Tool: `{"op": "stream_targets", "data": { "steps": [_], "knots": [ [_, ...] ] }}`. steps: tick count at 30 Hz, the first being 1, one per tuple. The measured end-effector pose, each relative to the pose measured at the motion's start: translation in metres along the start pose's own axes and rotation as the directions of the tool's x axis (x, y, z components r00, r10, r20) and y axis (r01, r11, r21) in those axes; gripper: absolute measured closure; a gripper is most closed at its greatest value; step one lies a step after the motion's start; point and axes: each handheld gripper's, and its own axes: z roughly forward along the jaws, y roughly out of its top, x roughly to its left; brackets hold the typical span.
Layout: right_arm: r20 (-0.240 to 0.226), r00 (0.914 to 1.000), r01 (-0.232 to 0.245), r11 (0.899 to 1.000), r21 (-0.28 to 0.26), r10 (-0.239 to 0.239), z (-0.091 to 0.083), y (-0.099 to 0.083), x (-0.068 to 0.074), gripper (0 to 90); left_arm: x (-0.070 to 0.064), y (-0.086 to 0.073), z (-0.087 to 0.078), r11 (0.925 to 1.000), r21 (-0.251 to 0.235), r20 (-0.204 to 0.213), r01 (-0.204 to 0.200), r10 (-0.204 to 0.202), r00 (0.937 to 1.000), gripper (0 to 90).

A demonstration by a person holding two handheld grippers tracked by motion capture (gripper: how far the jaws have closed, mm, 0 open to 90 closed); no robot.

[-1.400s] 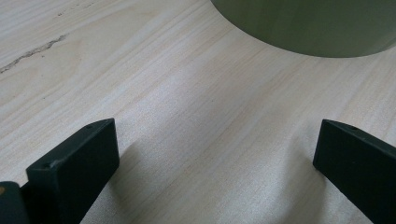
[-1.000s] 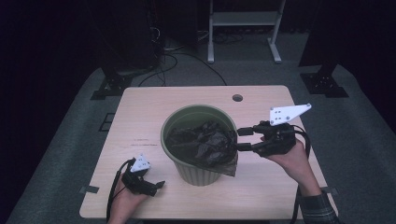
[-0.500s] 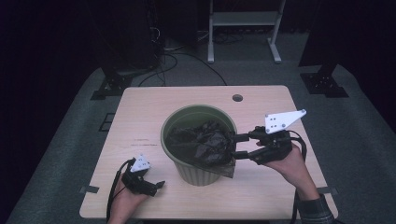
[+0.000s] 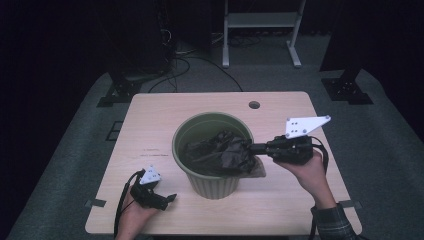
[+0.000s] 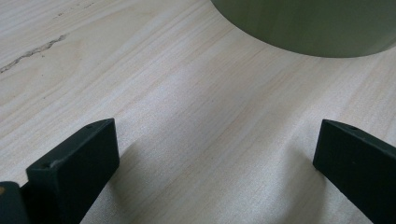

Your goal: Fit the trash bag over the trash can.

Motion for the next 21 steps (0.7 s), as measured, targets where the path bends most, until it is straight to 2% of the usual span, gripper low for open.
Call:
{"op": "stream_targets", "data": {
  "steps": [5,10,14,21],
  "knots": [
    [0.065,0.9977,-0.018,1.0,-0.026,0.019,-0.009,0.002,-0.019,88.7,0.0,0.0,0.0,1.0,-0.002,0.007,0.0,0.0,1.0,0.0],
    [0.081,0.9961,-0.032,0.998,-0.058,0.037,-0.011,0.003,-0.029,88.7,0.001,0.004,-0.006,0.9999,0.006,0.035,0.009,-0.009,0.9993,0.0],
    [0.084,0.9955,-0.039,0.997,-0.067,0.044,-0.008,0.002,-0.032,88.7,-0.001,0.012,-0.017,0.9998,-0.021,0.057,-0.005,0.006,0.9984,0.0],
    [0.083,0.9956,-0.037,0.997,-0.073,0.043,-0.005,0.005,-0.034,88.7,-0.002,0.031,-0.052,0.9965,-0.082,0.115,-0.017,0.027,0.993,0.0]
  ]
}}
